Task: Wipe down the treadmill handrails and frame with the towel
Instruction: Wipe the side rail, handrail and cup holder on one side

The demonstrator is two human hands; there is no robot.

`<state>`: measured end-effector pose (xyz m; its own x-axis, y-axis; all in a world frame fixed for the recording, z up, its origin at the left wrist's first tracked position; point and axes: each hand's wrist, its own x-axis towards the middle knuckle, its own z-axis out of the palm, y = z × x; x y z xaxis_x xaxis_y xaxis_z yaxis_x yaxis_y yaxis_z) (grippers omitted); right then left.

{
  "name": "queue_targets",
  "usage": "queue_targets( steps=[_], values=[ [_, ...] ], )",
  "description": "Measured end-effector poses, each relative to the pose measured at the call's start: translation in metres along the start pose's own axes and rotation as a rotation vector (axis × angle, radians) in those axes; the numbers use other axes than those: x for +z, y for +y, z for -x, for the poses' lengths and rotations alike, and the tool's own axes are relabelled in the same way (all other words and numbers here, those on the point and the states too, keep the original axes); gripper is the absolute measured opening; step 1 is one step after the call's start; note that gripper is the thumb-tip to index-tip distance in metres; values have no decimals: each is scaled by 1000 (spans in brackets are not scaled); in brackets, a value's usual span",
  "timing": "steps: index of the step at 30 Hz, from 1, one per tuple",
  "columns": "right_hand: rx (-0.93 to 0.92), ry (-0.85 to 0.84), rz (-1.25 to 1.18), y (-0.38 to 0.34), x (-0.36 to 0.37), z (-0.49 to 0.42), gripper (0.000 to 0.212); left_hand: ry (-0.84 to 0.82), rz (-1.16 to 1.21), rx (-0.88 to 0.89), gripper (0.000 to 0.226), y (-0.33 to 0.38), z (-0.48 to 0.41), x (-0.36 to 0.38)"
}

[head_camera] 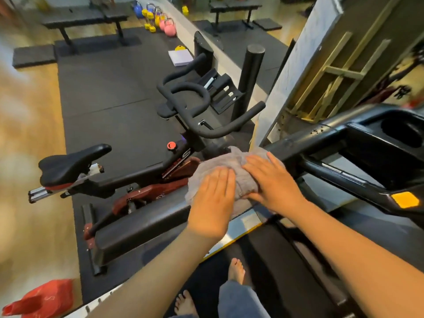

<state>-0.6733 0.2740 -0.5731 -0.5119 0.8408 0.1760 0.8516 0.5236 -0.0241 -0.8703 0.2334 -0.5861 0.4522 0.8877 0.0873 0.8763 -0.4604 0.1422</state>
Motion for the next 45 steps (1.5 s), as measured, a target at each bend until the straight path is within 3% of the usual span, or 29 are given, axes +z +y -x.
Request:
queue_targets(
  steps=[4, 7, 11, 12, 18, 20, 23, 26, 32, 36, 40, 45],
  values=[
    [130, -112, -142, 42, -31, -4, 75, -68, 60, 110, 92, 12, -48, -6],
    [138, -139, 2, 30, -25, -2, 78, -67, 125, 126, 96, 1, -46, -10],
    [276, -158, 4, -26, -10, -6, 81, -36, 118, 49, 95, -15, -14, -17],
    [263, -151, -16, -44, -6, -11, 79, 9, 104, 25, 92, -21, -5, -19],
    [118, -126, -178, -140, 6, -44, 68, -108, 194, -219, 100, -87, 85, -21],
    [120, -91, -178, -149, 7, -49, 62, -115, 108, -262, 101, -95, 90, -19],
    [129, 18, -220, -143, 14, -51, 54, -127, 83, -265, 97, -82, 65, -20],
    [181, 24, -258, -125, 19, -53, 56, -97, 136, -227, 86, -73, 37, -18],
    [158, 116, -240, -56, 23, -45, 44, -87, 119, -160, 92, -34, -11, -18],
    [262, -85, -127, -18, 5, -58, 38, -150, 156, -124, 76, -12, -54, -26],
    [365, -319, -166, -1, -14, -87, 46, -290, 246, -132, 95, -22, -77, -36],
    [431, -504, -21, -31, 6, -123, 49, -407, 367, -181, 89, -59, -58, -38]
  ],
)
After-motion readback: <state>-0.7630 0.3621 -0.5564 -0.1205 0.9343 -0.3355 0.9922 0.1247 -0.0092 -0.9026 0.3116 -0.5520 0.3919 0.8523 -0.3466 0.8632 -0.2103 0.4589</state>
